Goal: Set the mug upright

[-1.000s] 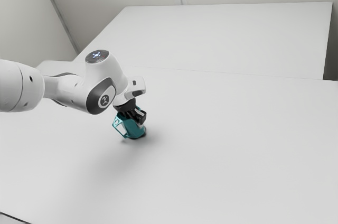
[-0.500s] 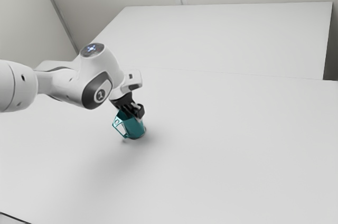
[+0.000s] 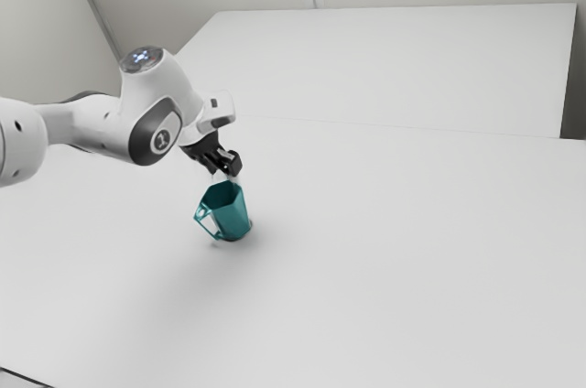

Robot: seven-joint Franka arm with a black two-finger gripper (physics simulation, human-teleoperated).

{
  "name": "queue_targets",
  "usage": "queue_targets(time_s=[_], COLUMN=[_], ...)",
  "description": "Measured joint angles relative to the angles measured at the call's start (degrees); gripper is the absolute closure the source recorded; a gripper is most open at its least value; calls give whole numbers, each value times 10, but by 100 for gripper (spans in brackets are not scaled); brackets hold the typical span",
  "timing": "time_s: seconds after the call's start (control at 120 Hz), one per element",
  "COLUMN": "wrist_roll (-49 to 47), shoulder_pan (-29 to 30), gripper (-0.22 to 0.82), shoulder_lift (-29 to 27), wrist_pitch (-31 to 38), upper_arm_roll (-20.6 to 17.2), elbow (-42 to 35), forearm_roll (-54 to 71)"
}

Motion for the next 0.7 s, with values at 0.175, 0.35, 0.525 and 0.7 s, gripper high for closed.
queue_targets(time_s=[0.175, 0.35, 0.525, 0.7], wrist_roll=[-4, -22, -39, -50], shoulder_pan=[-12, -63, -94, -182], gripper=[18, 8, 3, 2], shoulder_lift=[26, 69, 94, 97], wrist_pitch=[-93, -263, -404, -476], upper_arm_roll=[6, 55, 101, 196], elbow=[143, 299, 383, 405], forearm_roll=[-15, -29, -41, -46])
